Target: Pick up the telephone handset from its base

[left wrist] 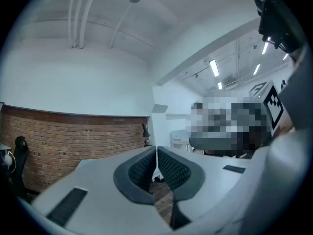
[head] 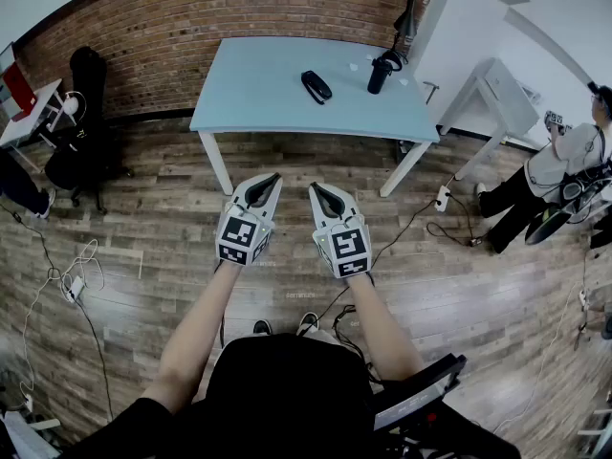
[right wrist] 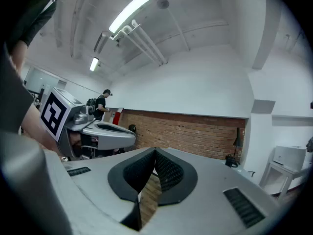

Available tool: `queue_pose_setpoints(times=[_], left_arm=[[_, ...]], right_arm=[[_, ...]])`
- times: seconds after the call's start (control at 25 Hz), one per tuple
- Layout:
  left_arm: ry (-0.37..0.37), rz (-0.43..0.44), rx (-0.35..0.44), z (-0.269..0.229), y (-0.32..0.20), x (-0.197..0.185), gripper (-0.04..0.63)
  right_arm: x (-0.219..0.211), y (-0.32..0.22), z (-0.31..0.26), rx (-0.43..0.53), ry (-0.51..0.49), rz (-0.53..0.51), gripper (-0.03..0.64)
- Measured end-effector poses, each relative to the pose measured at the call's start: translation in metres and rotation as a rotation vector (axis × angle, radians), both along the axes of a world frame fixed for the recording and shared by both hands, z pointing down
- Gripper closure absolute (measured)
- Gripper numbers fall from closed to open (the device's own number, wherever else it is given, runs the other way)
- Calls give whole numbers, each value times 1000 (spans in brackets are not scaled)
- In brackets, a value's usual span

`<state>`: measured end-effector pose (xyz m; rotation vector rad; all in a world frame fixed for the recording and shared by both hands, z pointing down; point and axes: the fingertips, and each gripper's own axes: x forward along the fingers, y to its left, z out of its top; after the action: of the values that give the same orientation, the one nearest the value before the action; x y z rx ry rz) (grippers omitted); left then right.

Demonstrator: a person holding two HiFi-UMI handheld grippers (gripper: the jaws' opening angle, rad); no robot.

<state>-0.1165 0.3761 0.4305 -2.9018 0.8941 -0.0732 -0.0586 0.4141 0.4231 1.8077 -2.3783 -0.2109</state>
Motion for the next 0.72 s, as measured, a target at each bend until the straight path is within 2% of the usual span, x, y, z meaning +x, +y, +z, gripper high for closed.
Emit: queue_pose_setpoints(times=[0.16,0.72], left_arm=[[9,12,-6,0,3,11,566],[-12,33,-19,8,8,46,566]], right_arm=[[18,1,8,-12,20,81,603],[49,-1,20,-21,1,129,603]])
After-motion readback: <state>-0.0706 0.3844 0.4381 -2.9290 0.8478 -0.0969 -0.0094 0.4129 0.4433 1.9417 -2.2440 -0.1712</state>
